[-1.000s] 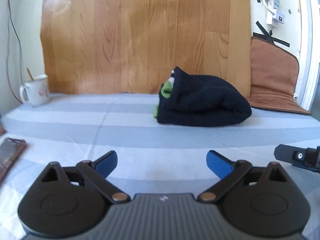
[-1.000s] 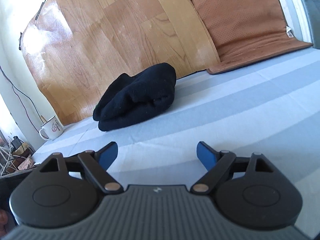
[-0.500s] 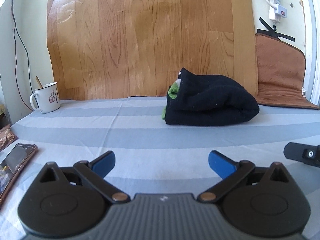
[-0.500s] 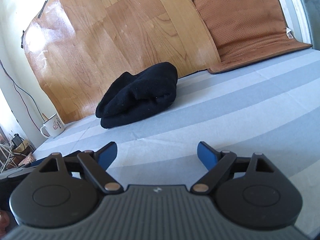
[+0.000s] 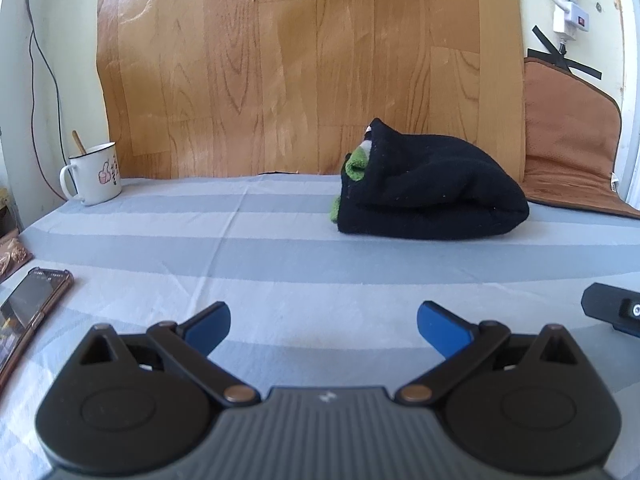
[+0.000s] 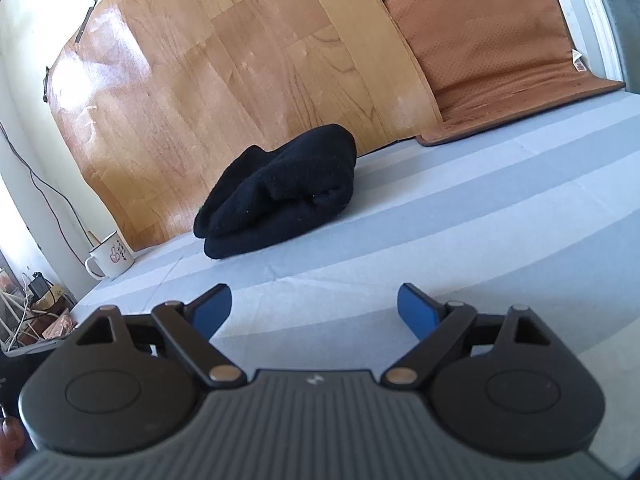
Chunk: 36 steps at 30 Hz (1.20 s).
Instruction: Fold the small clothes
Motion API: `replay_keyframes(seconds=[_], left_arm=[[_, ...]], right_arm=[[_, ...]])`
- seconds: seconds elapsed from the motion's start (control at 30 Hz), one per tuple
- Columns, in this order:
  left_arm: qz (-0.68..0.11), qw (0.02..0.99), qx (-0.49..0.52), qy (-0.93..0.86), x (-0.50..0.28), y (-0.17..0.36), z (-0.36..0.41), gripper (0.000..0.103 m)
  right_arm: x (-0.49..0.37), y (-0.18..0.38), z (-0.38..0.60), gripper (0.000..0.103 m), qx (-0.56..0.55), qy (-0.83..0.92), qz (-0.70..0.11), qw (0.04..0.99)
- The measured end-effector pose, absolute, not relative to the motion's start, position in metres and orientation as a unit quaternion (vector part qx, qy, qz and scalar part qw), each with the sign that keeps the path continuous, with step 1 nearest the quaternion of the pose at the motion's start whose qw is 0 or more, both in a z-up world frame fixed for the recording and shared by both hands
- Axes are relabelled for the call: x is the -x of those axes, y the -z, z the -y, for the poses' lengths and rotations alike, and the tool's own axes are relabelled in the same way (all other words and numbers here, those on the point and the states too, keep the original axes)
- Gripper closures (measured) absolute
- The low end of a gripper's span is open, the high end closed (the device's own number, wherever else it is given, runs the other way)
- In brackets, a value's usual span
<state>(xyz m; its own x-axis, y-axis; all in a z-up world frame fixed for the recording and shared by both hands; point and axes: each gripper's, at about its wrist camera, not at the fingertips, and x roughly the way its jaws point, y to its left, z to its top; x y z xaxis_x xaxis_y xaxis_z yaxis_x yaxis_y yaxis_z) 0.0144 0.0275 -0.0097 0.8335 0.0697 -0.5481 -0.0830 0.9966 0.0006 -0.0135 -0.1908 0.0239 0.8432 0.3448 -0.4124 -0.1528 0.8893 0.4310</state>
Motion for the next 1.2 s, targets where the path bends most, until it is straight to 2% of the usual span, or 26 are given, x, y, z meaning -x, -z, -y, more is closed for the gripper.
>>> replay_keyframes(seconds=[1.2], left_arm=[[-0.276,0.960,-0.040,-0.006,-0.010,0.011,-0.011,0.000]], right_arm=[[0.013,-0.023,0.191,0.011,-0.199,-0.132,-0.248,0.939]])
